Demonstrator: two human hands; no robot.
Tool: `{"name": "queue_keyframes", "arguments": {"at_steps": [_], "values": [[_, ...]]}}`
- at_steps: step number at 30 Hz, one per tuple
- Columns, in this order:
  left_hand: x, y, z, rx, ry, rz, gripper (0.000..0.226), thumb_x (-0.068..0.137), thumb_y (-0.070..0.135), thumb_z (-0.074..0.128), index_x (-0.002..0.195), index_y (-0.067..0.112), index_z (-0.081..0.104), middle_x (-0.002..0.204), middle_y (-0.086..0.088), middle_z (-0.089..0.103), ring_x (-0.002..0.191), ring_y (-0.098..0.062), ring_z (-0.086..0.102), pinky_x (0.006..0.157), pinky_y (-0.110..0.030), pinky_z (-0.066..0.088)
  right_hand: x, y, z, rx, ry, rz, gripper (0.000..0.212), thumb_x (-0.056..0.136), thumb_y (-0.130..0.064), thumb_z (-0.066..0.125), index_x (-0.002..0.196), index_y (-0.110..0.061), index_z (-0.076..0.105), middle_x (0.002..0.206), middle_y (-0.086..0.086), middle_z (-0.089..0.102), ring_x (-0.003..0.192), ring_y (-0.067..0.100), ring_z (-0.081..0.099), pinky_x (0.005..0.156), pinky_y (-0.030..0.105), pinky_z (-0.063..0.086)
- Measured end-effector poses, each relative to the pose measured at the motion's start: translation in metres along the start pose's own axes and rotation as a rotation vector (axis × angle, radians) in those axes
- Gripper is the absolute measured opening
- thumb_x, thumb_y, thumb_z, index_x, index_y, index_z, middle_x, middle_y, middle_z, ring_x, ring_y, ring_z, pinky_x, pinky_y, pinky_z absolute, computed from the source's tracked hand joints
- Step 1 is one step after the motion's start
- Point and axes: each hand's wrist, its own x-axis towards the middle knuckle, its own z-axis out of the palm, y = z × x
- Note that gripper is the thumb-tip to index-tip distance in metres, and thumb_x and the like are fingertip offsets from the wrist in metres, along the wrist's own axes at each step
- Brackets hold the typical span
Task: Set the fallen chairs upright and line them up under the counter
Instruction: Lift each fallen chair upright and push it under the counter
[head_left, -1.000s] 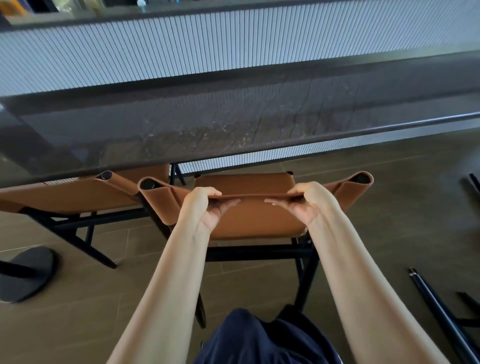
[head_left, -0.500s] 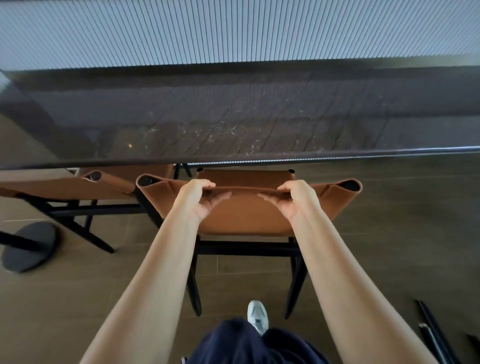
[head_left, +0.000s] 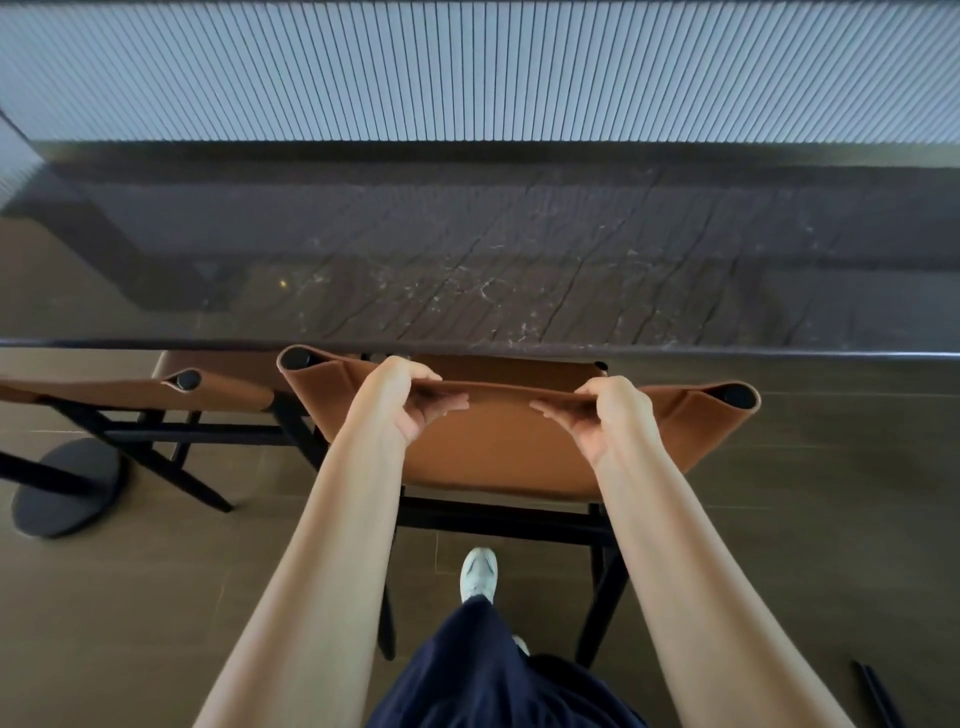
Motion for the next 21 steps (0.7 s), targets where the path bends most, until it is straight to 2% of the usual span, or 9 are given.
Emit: {"name": "queue_keyframes", "arguments": {"at_steps": [5, 9, 12, 15, 18, 21], "values": [[0.015, 0.019, 0.018, -0.052, -0.038, 0.064, 0.018, 0.089, -0.015, 0.039, 0.08, -0.005, 0.051, 0.11, -0.03, 0.049, 0.098, -0.049, 0.057, 0.056, -0.049, 0.054, 0.014, -0.012, 0.014, 0.05, -0.037, -0.098, 0.054, 0.086, 0.021, 0.039, 0.135, -0.002, 0.042, 0.112, 0.025, 0.05, 0.097, 0.05, 0.057, 0.063, 0.062, 0.057], [0.028, 0.039, 0.033, -0.102, -0.06, 0.12, 0.02, 0.089, -0.016, 0.038, 0.078, -0.004, 0.05, 0.108, -0.029, 0.044, 0.096, -0.046, 0.052, 0.046, -0.045, 0.056, 0.025, -0.027, 0.034, 0.032, -0.081, -0.177, 0.047, 0.087, 0.019, 0.039, 0.132, 0.007, 0.042, 0.104, 0.026, 0.048, 0.081, 0.047, 0.062, 0.061, 0.057, 0.058], [0.036, 0.052, 0.038, -0.124, -0.05, 0.131, 0.018, 0.088, -0.016, 0.039, 0.079, -0.006, 0.051, 0.108, -0.03, 0.045, 0.093, -0.05, 0.056, 0.049, -0.047, 0.056, 0.03, -0.03, 0.046, 0.0, -0.105, -0.22, 0.031, 0.087, 0.019, 0.038, 0.115, 0.008, 0.045, 0.105, 0.024, 0.045, 0.077, 0.045, 0.061, 0.06, 0.054, 0.059], [0.041, 0.061, 0.039, -0.149, -0.041, 0.156, 0.017, 0.085, -0.017, 0.041, 0.077, -0.006, 0.051, 0.101, -0.027, 0.048, 0.105, -0.058, 0.055, 0.052, -0.047, 0.058, 0.033, -0.031, 0.057, -0.001, -0.153, -0.252, 0.02, 0.086, 0.019, 0.038, 0.097, 0.003, 0.044, 0.101, 0.017, 0.04, 0.076, 0.04, 0.056, 0.058, 0.052, 0.059], [0.043, 0.066, 0.041, -0.148, -0.039, 0.177, 0.017, 0.085, -0.016, 0.041, 0.077, -0.006, 0.051, 0.097, -0.026, 0.05, 0.096, -0.052, 0.056, 0.051, -0.046, 0.058, 0.036, -0.034, 0.06, 0.001, -0.178, -0.263, 0.02, 0.086, 0.019, 0.039, 0.098, 0.003, 0.043, 0.107, 0.021, 0.038, 0.081, 0.043, 0.057, 0.059, 0.052, 0.059], [0.047, 0.066, 0.042, -0.162, -0.029, 0.209, 0.018, 0.084, -0.016, 0.041, 0.077, -0.004, 0.051, 0.086, -0.018, 0.051, 0.094, -0.045, 0.056, 0.052, -0.046, 0.059, 0.039, -0.037, 0.06, -0.001, -0.196, -0.268, 0.019, 0.086, 0.018, 0.039, 0.096, 0.003, 0.044, 0.104, 0.023, 0.04, 0.084, 0.045, 0.057, 0.061, 0.052, 0.06]]}}
